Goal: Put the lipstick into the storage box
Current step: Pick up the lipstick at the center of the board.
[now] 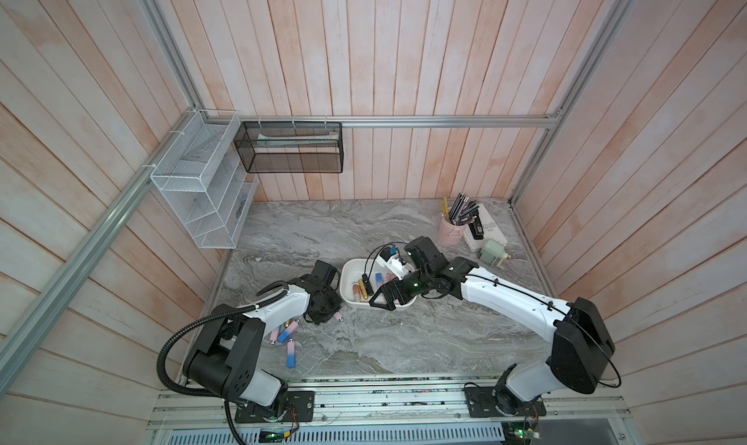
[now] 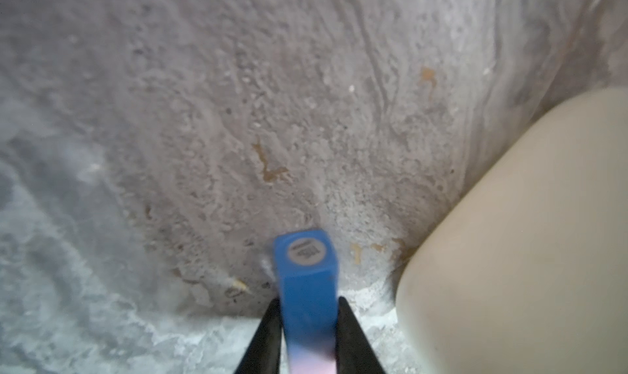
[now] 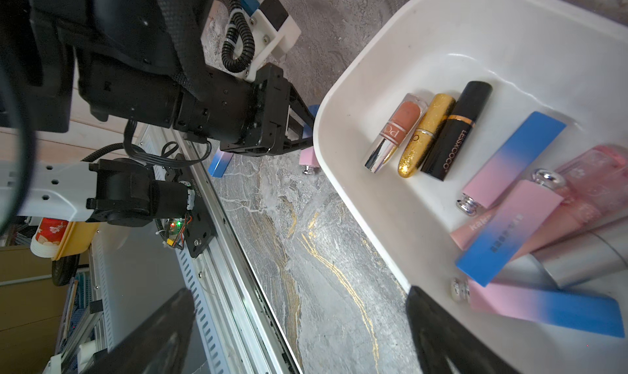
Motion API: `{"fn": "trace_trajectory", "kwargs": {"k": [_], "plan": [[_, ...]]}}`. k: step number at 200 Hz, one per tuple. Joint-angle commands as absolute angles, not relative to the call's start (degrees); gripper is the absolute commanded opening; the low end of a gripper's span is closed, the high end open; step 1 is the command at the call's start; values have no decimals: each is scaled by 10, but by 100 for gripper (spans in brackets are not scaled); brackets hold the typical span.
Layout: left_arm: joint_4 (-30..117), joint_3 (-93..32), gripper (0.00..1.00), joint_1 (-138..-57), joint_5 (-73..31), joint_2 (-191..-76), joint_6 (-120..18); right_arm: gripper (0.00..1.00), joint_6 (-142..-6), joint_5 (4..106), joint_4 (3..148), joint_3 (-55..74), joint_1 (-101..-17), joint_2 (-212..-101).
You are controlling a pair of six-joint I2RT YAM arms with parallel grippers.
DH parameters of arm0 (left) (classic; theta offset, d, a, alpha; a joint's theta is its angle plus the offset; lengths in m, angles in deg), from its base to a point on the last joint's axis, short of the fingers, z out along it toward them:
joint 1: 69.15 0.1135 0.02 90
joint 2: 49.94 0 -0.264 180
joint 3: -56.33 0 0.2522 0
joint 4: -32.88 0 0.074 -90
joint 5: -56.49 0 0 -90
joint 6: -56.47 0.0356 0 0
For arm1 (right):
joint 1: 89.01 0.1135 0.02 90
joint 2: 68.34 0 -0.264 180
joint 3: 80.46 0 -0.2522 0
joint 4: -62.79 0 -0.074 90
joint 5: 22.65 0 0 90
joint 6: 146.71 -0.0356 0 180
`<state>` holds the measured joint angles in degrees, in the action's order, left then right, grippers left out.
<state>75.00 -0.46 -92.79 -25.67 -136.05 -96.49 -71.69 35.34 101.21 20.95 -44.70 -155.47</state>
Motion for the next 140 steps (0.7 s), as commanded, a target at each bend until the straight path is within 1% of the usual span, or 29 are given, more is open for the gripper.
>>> {"fn": "trace_trajectory", "kwargs": {"k": [1,52,102,140], "plan": [[751,8,20,-918,-245,-1376,-942,98,-716,349,1017,198,-449,-1560],[827,-36,17,-912,-262,-1333,-896,98,-720,348,1020,199,-449,-1561],[919,-141,18,-911,-281,-1283,-864,98,-729,348,1020,214,-449,-1549],[931,-233,19,-915,-262,-1302,-852,98,-739,355,1022,236,-448,-1522]]}}
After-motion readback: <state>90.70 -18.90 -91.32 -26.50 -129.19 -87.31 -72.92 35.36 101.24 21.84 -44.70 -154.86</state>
